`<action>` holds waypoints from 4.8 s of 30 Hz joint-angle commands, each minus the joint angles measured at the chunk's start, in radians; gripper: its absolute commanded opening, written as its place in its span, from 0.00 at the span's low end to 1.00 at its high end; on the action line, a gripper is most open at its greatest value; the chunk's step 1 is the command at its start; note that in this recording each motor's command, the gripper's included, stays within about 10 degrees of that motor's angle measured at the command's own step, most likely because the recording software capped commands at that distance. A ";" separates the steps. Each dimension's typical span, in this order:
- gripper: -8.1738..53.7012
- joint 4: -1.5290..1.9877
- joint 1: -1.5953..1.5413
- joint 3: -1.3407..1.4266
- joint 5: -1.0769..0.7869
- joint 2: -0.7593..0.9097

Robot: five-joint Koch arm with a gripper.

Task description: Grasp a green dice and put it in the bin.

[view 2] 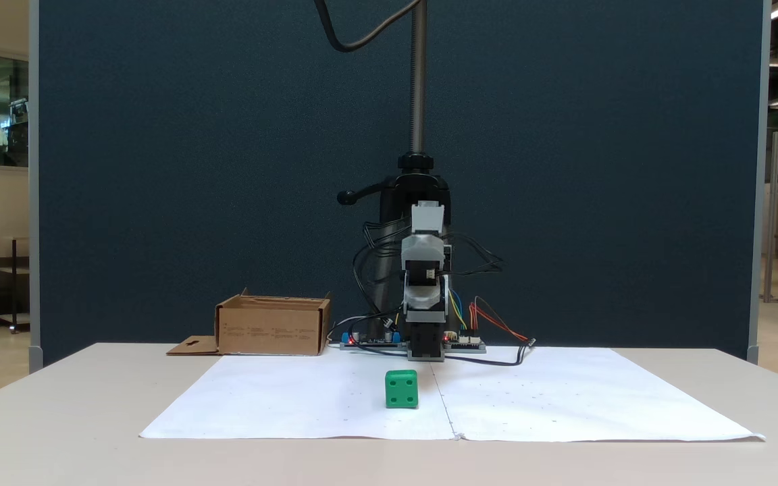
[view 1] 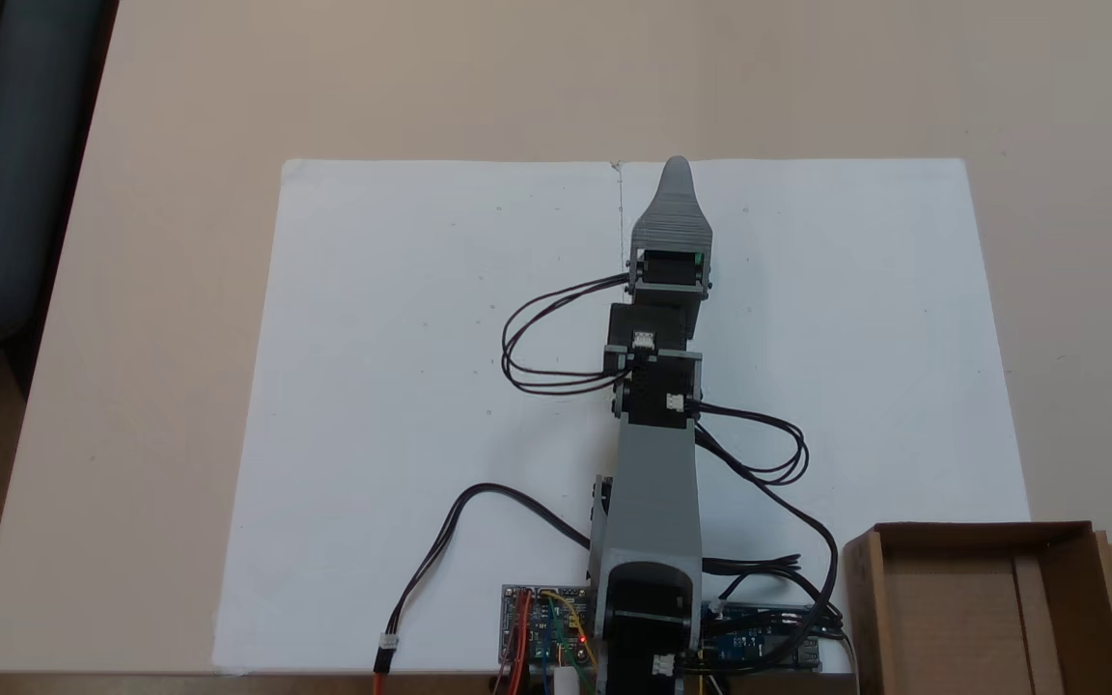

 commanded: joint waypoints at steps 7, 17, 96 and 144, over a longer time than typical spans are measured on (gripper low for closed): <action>0.85 0.560 0.025 -0.275 -0.075 0.110; 0.85 1.184 0.011 -0.549 -0.063 0.097; 0.91 1.664 0.106 -1.312 -0.198 -0.765; 0.91 1.899 0.115 -1.549 -0.207 -1.062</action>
